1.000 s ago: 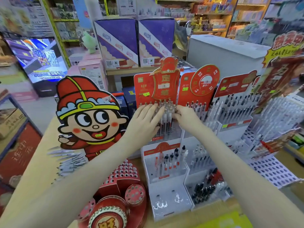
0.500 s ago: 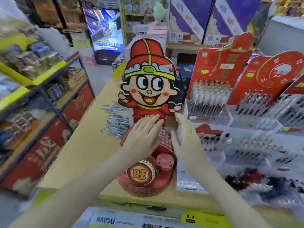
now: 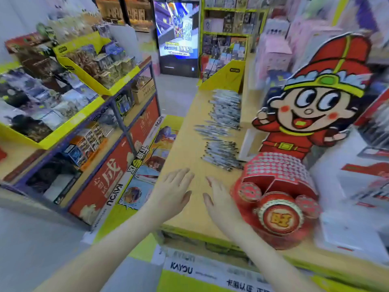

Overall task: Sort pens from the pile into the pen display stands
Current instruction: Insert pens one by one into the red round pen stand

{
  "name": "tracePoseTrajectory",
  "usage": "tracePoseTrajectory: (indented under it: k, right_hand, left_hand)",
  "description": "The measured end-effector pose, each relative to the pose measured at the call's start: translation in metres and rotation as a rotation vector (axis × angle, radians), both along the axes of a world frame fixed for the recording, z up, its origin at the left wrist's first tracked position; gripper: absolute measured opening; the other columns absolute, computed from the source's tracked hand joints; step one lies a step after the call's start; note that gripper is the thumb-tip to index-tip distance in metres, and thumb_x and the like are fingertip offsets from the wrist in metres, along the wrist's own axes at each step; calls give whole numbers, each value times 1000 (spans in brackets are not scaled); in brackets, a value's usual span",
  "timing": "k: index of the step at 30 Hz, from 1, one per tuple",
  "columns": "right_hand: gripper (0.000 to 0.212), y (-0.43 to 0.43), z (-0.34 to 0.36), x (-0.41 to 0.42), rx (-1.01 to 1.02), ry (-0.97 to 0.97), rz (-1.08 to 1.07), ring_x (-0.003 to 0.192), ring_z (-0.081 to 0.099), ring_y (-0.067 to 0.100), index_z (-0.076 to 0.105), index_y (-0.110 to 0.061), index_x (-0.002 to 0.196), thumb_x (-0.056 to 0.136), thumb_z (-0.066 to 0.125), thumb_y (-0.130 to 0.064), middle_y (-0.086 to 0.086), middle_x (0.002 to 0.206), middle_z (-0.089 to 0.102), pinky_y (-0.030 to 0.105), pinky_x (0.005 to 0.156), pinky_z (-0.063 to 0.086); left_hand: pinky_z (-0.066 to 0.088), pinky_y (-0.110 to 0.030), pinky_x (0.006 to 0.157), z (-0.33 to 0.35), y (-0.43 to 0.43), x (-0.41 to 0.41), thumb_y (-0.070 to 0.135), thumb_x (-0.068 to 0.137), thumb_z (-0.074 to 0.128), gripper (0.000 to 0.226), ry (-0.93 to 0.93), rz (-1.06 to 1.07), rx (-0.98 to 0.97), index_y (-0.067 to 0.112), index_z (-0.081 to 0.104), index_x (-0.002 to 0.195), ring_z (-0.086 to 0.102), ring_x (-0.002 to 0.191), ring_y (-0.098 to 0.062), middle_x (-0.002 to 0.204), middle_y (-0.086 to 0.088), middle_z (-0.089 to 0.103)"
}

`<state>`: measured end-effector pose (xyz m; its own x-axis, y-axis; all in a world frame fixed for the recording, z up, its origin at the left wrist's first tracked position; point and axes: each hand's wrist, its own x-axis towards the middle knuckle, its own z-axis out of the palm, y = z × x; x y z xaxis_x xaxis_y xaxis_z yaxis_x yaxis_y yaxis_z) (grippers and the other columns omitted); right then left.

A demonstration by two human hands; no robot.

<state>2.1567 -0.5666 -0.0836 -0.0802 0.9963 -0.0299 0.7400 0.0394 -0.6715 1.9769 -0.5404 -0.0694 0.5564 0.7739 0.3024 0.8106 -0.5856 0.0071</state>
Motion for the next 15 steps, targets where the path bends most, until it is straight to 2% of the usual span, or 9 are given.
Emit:
tracePoseTrajectory:
  k: [2, 4, 9, 12, 14, 15]
  right_hand:
    - [45, 9, 0, -33, 27, 19, -14, 131, 36, 13, 30, -18, 143, 100, 41, -22, -1, 142, 39, 25, 100, 34]
    - [45, 21, -1, -62, 2, 2, -43, 133, 34, 13, 29, -17, 143, 100, 41, -22, -1, 143, 39, 24, 101, 33]
    - [44, 50, -18, -76, -25, -17, -171, 134, 33, 14, 30, -14, 143, 101, 40, -21, 0, 144, 38, 25, 105, 31]
    - [44, 74, -38, -66, -80, 31, -313, 130, 39, 17, 31, -15, 142, 101, 40, -26, 0, 144, 37, 25, 97, 38]
    - [45, 93, -56, -56, -138, 67, -449, 125, 44, 20, 31, -13, 142, 100, 41, -27, 1, 142, 37, 16, 82, 44]
    - [46, 102, -65, -51, -174, 89, -530, 125, 44, 23, 30, -11, 142, 100, 42, -27, 3, 141, 38, 15, 81, 44]
  left_hand:
    - [54, -39, 85, -6, 14, -23, 28, 82, 73, 51, 21, -40, -56, 5, 57, 124, 63, 107, -30, 125, -14, 61]
    - [55, -39, 85, -9, 32, -39, 28, 79, 76, 51, 35, -74, -34, 4, 60, 122, 64, 106, -29, 122, -14, 63]
    - [55, -40, 84, -22, 81, -36, 26, 82, 70, 48, 59, -242, -124, 5, 56, 123, 63, 108, -30, 124, -15, 61]
    - [53, -40, 86, -33, 117, -30, 28, 83, 72, 51, 81, -273, -178, 5, 55, 125, 62, 110, -31, 126, -15, 60]
    - [51, -42, 91, -39, 143, -24, 29, 86, 68, 52, 109, -279, -220, 5, 53, 130, 59, 116, -32, 131, -15, 57]
    - [47, -42, 96, -41, 157, -21, 30, 91, 63, 53, 134, -281, -238, 6, 48, 135, 54, 122, -32, 137, -15, 52]
